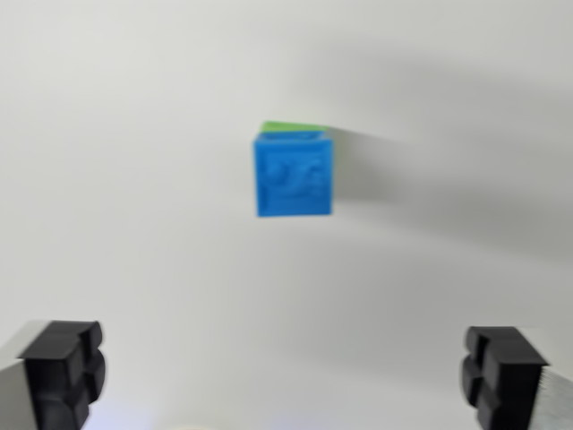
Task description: Stack cube
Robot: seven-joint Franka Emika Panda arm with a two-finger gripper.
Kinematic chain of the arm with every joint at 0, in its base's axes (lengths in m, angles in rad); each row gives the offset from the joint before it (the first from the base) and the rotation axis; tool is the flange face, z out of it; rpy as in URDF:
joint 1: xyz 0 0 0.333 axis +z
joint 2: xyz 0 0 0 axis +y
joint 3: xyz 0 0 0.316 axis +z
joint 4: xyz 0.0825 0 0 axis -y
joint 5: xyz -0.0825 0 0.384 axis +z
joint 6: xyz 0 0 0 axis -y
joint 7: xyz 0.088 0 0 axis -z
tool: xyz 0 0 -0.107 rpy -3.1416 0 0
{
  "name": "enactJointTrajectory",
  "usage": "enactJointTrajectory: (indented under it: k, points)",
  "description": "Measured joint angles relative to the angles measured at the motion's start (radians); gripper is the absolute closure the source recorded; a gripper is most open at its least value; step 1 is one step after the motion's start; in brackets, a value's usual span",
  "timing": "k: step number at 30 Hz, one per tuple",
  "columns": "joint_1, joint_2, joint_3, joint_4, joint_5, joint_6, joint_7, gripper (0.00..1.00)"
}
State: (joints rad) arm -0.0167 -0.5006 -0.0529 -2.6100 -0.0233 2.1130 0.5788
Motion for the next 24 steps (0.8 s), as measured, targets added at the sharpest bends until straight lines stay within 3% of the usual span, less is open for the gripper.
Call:
enactJointTrajectory:
  k: [12, 24]
  points:
    - [0.0, -0.032, 0.002, 0.064, 0.0, -0.096, 0.0, 0.0]
    - [0.0, -0.043, 0.003, 0.099, 0.0, -0.144, 0.0, 0.0]
